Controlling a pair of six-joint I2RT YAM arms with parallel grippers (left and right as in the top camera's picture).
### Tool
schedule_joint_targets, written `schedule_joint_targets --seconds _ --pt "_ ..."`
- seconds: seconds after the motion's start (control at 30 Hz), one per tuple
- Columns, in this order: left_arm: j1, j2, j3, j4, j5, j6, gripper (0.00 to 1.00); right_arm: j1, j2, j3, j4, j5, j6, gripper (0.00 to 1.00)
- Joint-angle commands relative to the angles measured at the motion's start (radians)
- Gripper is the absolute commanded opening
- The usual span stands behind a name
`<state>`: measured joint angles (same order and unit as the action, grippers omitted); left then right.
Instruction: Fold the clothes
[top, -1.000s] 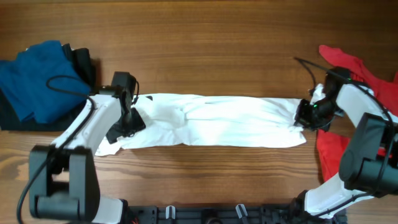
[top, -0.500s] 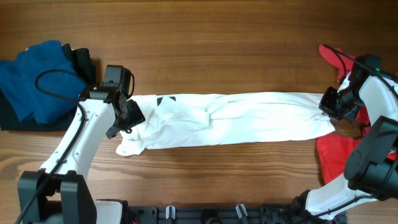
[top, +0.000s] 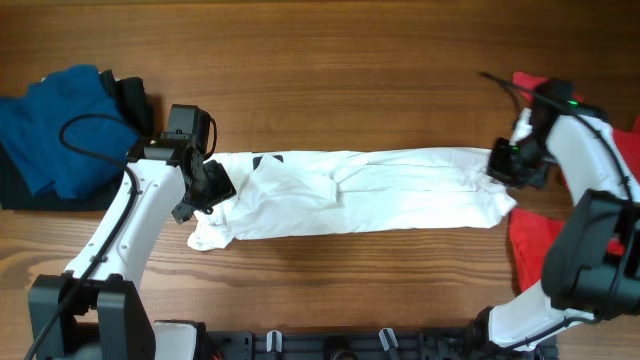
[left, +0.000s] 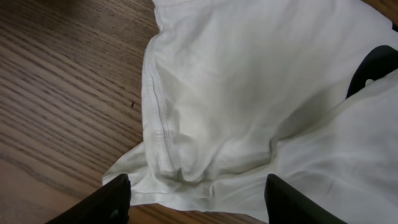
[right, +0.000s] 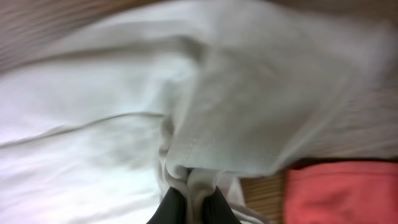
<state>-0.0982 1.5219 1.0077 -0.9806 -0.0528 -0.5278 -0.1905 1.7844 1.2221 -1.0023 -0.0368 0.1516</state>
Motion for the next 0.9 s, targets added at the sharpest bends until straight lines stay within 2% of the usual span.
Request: schedule_joint_targets --seconds 0.0,0.2,0.33,0.6,0.87 --pt "-0.003 -0.007 0.010 -0.001 0.012 0.016 0.69 0.135 -0.081 0.018 0.009 -0.023 -0.014 0.04" --pt "-0.003 -0.007 0.010 -0.001 0.011 0.016 0.68 0.333 -0.085 0.018 0.033 -0.024 0.009 0.04" --pt "-0.003 -0.007 0.010 0.000 0.011 0.016 0.68 0.446 -0.085 0.018 0.051 -0.024 0.076 0.04" --pt "-0.003 -0.007 0.010 -0.005 0.038 0.016 0.68 0.575 -0.082 0.015 0.125 -0.043 0.119 0.04" --pt "-0.003 -0.007 0.010 -0.005 0.049 0.016 0.68 0.633 -0.071 0.013 0.157 -0.044 0.148 0.05"
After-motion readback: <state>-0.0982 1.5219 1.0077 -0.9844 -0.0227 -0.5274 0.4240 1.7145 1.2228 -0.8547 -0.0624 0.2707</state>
